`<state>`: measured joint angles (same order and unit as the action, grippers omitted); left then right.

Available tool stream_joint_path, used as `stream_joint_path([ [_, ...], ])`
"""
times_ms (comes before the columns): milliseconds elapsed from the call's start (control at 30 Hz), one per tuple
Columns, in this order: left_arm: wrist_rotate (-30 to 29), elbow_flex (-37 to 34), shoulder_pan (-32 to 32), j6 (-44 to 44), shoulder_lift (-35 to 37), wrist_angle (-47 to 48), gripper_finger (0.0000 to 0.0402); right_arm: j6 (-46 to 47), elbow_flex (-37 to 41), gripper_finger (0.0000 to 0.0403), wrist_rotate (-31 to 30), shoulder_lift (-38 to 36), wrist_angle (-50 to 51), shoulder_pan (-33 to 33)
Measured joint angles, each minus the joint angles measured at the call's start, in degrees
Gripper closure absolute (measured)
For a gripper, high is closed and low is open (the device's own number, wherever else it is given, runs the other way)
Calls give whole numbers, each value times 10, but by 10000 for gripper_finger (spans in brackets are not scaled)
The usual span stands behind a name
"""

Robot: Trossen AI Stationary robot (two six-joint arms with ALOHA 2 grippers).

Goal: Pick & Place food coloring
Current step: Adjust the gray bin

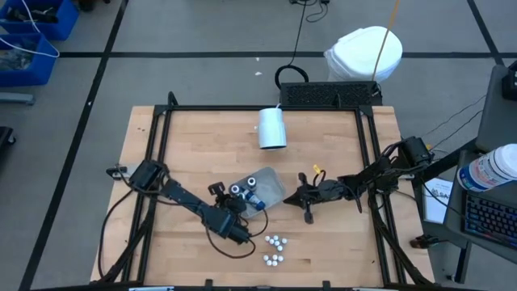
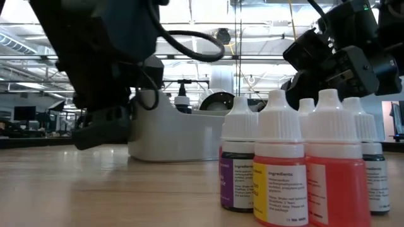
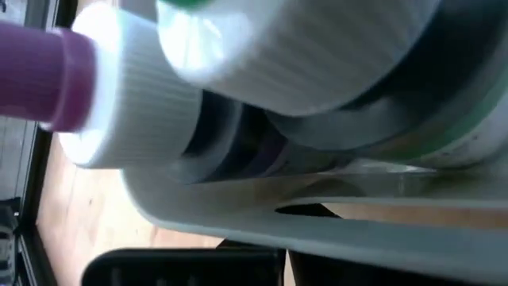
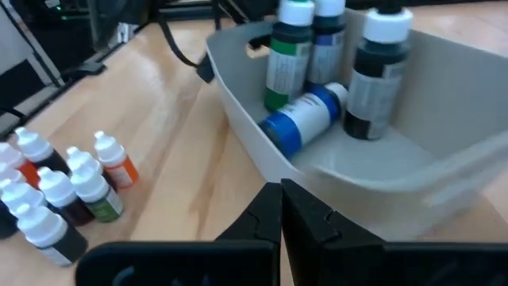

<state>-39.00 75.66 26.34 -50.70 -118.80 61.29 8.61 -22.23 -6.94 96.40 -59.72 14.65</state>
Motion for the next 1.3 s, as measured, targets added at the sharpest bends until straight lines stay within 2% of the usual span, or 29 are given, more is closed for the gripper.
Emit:
stream_joint_path([
  [267,4,0,-7,21,0,-12,395,-10,-5,403,-2,-10,41,11],
  [400,16,0,0,22,0,-10,399,2,-5,403,-12,-58,173,20],
  [467,17,0,5,23,0,-8,395,13,-5,403,-62,-99,263,20],
  [533,18,0,10,23,0,-5,391,21,-5,403,-148,-136,321,20],
  [600,19,0,12,23,0,-4,392,12,-5,403,-211,-159,329,17],
  [633,19,0,13,23,0,-4,395,-3,-5,403,-216,-163,317,13],
  [733,16,0,14,22,0,-4,397,-42,-5,403,-197,-162,277,-11],
  [833,15,0,14,22,0,-4,389,-46,-6,403,-192,-140,279,-47],
  [967,15,0,14,25,0,-4,393,-48,-6,403,-110,-89,201,-85],
  [1033,15,0,13,26,0,-3,398,-52,-9,403,-96,-63,167,-92],
  [1133,15,0,12,27,0,-1,392,-58,-26,403,-88,-31,165,-100],
  [1300,15,0,11,30,0,4,397,-63,-62,403,-37,11,163,-93],
])
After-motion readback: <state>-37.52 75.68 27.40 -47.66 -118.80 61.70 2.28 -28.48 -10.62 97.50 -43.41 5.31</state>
